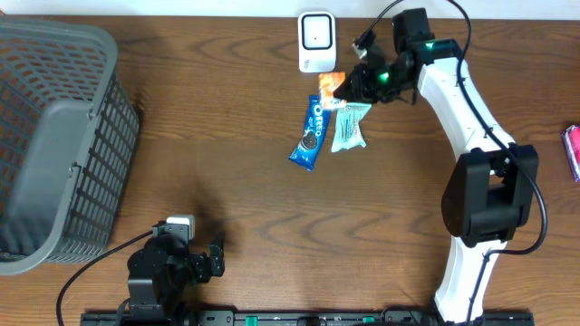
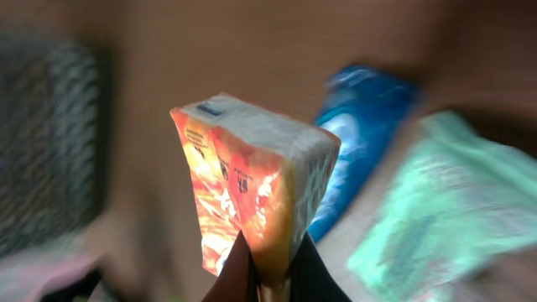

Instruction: Scan the item barcode

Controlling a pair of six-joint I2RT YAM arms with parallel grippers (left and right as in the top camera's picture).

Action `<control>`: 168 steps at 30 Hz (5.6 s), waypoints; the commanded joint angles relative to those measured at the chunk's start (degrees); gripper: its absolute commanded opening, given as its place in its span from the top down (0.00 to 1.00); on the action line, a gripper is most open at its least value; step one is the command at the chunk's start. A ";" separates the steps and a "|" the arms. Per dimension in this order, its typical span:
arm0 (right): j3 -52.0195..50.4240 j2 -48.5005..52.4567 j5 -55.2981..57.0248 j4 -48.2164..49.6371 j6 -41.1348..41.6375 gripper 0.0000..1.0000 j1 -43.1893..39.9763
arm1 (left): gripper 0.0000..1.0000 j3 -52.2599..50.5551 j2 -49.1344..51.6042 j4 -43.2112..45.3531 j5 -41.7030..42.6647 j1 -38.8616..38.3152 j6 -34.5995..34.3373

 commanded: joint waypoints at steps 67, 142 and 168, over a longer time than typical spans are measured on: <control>8.07 2.01 48.43 -8.46 12.39 0.28 -37.51 | 0.02 -0.24 -0.35 -1.16 0.68 -0.22 0.96; -12.37 -0.26 77.26 -9.60 28.74 0.92 15.37 | 0.02 -0.24 -0.35 -1.16 0.68 -0.22 0.96; 1.42 0.63 37.83 -18.45 24.04 0.09 11.32 | 0.02 -0.24 -0.35 -1.16 0.68 -0.22 0.96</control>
